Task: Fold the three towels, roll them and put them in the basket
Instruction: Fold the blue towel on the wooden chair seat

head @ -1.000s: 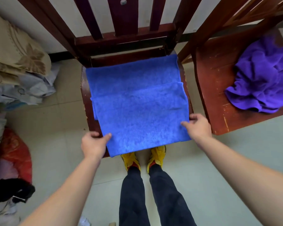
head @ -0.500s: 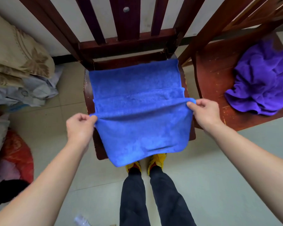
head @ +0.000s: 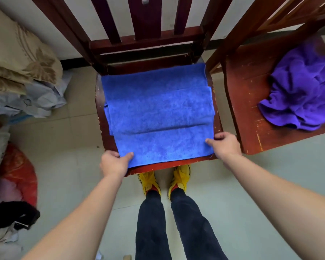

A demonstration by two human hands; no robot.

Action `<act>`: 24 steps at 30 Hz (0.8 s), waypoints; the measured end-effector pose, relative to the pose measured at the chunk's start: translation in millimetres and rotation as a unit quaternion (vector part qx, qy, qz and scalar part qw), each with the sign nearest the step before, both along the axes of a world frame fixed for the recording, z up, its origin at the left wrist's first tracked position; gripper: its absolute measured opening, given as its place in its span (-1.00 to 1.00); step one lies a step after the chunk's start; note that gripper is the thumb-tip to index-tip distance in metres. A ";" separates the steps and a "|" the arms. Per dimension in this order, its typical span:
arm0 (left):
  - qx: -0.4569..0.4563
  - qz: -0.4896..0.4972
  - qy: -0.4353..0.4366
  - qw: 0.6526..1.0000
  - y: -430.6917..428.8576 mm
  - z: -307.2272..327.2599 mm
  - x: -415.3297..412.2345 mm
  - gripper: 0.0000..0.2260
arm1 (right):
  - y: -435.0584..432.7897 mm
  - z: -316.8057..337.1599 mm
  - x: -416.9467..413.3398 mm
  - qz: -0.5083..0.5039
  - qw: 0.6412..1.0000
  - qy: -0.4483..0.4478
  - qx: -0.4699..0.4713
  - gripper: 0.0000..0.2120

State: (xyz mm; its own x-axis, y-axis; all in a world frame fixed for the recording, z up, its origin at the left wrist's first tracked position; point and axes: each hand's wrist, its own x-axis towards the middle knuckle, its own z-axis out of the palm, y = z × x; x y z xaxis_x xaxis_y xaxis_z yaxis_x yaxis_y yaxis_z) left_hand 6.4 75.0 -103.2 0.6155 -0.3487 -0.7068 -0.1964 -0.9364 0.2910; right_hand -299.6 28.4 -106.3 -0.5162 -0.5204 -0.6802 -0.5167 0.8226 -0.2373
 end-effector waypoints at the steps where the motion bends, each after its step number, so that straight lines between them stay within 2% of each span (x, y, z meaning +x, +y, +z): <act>1: 0.027 -0.016 0.003 0.999 13.5 -3.2 -5.3 -0.66 | 13.2 -2.2 0.4 0.005 1.000 0.005 0.027 -0.74; 4: 0.039 -0.015 0.020 0.999 37.0 -12.4 -14.3 -0.56 | 39.7 -9.9 4.4 -0.004 0.999 -0.011 0.044 -0.64; 7: -0.017 0.108 0.071 0.991 39.0 -9.5 -13.4 -0.66 | 44.2 -8.3 7.1 -0.096 0.992 -0.081 -0.016 -0.68; 9: -0.052 0.223 0.112 0.967 39.0 3.3 -12.1 -0.81 | 45.4 3.3 6.0 -0.147 0.980 -0.124 -0.054 -0.74; 11: -0.086 0.325 0.162 0.928 36.5 20.5 -11.9 -0.95 | 46.6 17.8 2.6 -0.163 0.973 -0.138 -0.081 -0.82; 13: -0.115 0.378 0.194 0.898 38.9 39.6 -12.3 -0.86 | 50.5 36.4 0.8 -0.167 0.969 -0.149 -0.102 -0.86; 16: -0.143 0.391 0.188 0.890 51.9 73.4 -17.2 -0.76 | 62.8 68.4 -1.6 -0.174 0.962 -0.170 -0.127 -0.89; 20: -0.167 0.351 0.139 0.911 81.6 102.9 -25.6 -0.54 | 88.3 96.1 -3.3 -0.174 0.955 -0.180 -0.160 -0.80; 24: -0.196 0.305 0.130 0.923 126.5 120.2 -33.2 -0.60 | 127.8 115.0 -5.9 -0.166 0.950 -0.184 -0.189 -0.81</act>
